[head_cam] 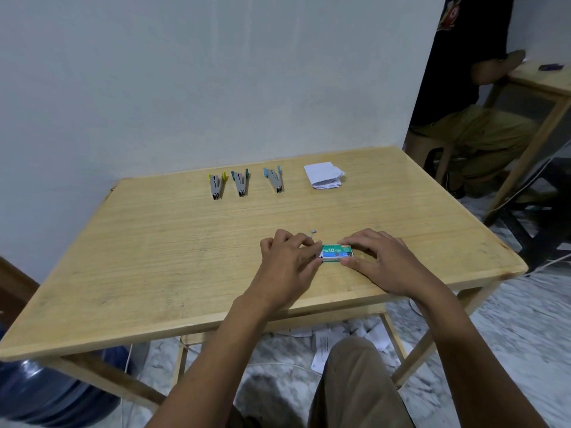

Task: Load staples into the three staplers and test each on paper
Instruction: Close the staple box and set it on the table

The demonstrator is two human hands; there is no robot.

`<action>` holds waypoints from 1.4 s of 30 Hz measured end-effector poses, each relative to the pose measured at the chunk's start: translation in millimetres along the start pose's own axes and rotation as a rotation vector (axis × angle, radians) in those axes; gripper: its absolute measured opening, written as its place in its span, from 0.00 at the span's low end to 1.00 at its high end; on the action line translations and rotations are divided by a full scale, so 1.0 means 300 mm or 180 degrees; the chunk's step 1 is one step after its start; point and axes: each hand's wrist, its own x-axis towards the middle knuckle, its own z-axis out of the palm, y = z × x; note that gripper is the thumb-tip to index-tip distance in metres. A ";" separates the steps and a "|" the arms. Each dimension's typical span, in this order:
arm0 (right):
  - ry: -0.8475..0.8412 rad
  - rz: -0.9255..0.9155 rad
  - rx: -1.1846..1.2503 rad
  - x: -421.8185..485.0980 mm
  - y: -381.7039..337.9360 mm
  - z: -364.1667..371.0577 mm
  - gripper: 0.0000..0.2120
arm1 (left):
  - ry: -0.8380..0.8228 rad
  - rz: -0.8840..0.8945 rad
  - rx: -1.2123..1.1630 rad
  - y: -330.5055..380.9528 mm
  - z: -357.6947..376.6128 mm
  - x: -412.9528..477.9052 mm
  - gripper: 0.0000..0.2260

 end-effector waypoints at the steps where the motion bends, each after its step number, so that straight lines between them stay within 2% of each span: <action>1: 0.0000 -0.0005 -0.0006 -0.001 0.000 0.000 0.17 | 0.0026 -0.0030 -0.0024 0.002 -0.001 -0.001 0.15; 9: -0.0011 -0.0003 -0.0014 0.000 -0.001 0.002 0.17 | 0.0158 -0.0475 -0.0993 0.007 -0.012 -0.001 0.11; 16: 0.0017 -0.0004 -0.0027 0.000 0.000 0.003 0.17 | 0.0185 -0.0192 -0.0196 0.019 -0.004 -0.004 0.12; 21: -0.0009 0.0008 -0.0033 -0.001 -0.003 0.001 0.17 | 0.0127 -0.0090 -0.0047 0.022 -0.004 -0.004 0.12; 29: -0.0019 0.0021 -0.0029 0.001 -0.007 -0.001 0.17 | 0.0019 -0.0412 -0.1020 0.029 -0.022 -0.008 0.13; 34: 0.0008 0.0048 -0.0033 -0.002 -0.011 -0.002 0.17 | -0.0054 -0.0875 -0.1612 0.026 -0.027 -0.015 0.16; 38: 0.0023 0.0032 -0.0125 -0.006 -0.031 -0.001 0.19 | -0.0005 -0.0713 -0.1525 0.016 -0.017 -0.009 0.15; 42: -0.0100 0.0028 -0.0009 -0.004 -0.045 -0.018 0.17 | 0.0438 -0.0463 -0.1223 -0.008 -0.007 0.012 0.13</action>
